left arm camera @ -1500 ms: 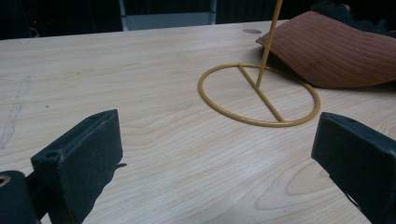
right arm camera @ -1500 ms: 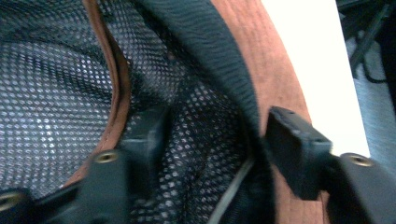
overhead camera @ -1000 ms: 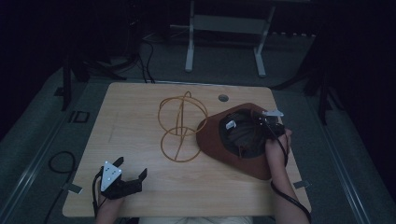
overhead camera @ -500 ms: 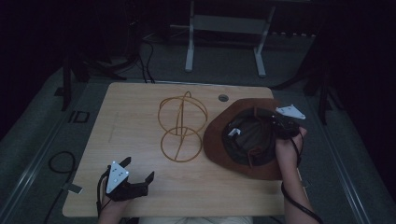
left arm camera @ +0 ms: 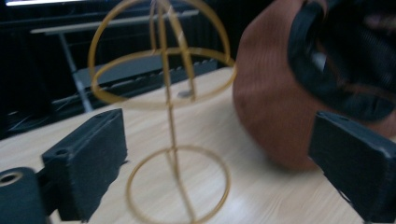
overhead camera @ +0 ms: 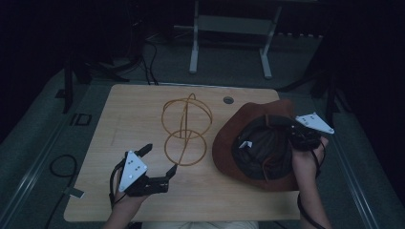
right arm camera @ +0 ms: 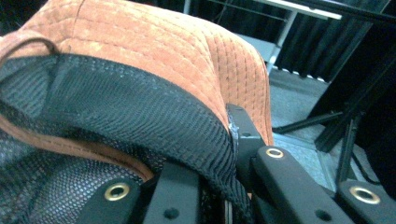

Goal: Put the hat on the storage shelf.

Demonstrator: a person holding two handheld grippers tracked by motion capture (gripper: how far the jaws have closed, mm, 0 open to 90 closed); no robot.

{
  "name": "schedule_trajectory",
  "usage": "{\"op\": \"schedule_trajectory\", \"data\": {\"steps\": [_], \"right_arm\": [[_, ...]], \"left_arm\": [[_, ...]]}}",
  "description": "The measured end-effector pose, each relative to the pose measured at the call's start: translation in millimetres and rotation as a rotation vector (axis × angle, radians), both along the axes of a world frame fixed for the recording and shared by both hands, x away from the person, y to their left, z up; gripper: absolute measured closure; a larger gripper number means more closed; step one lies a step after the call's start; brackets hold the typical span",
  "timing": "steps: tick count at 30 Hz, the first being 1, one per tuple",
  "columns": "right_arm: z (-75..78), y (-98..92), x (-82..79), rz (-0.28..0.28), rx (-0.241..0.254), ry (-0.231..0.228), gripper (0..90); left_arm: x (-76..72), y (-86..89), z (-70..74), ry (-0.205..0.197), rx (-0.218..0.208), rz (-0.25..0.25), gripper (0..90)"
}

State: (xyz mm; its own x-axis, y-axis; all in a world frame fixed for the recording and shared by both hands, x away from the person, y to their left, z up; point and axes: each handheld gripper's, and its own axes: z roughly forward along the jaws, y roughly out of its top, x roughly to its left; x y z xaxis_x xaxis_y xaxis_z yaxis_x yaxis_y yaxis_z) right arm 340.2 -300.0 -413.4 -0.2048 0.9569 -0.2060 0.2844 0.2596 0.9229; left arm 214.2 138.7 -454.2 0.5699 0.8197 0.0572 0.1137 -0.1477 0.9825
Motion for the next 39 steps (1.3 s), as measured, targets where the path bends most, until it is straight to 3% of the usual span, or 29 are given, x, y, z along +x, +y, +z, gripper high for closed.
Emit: {"op": "schedule_trajectory", "data": {"steps": [11,16,20,29,31,32,39], "right_arm": [[1.6,1.9,-12.3,0.019,-0.011,-0.008,83.9],[4.6,-1.1,-18.4,0.021,0.001,-0.015,83.9],[8.2,-1.4,-21.6,0.027,0.004,-0.024,83.9],[15.7,0.1,-28.8,0.041,0.011,-0.047,83.9],[16.5,0.1,-29.7,0.040,0.014,-0.050,83.9],[18.6,-0.4,-33.1,0.043,0.019,-0.055,83.9],[20.9,4.2,-43.7,0.064,0.023,-0.076,83.8]], "left_arm": [[30.0,-58.3,25.5,0.019,0.037,-0.134,8.0],[42.9,-92.1,38.2,-0.003,0.082,-0.171,8.0],[56.4,-118.3,43.4,0.017,0.097,-0.200,8.0],[82.3,-159.9,43.3,0.059,0.114,-0.238,8.0],[82.3,-159.9,43.3,0.059,0.114,-0.238,8.0],[88.8,-171.7,41.5,0.070,0.121,-0.241,8.0],[101.5,-195.4,36.2,0.084,0.128,-0.230,8.1]]}}
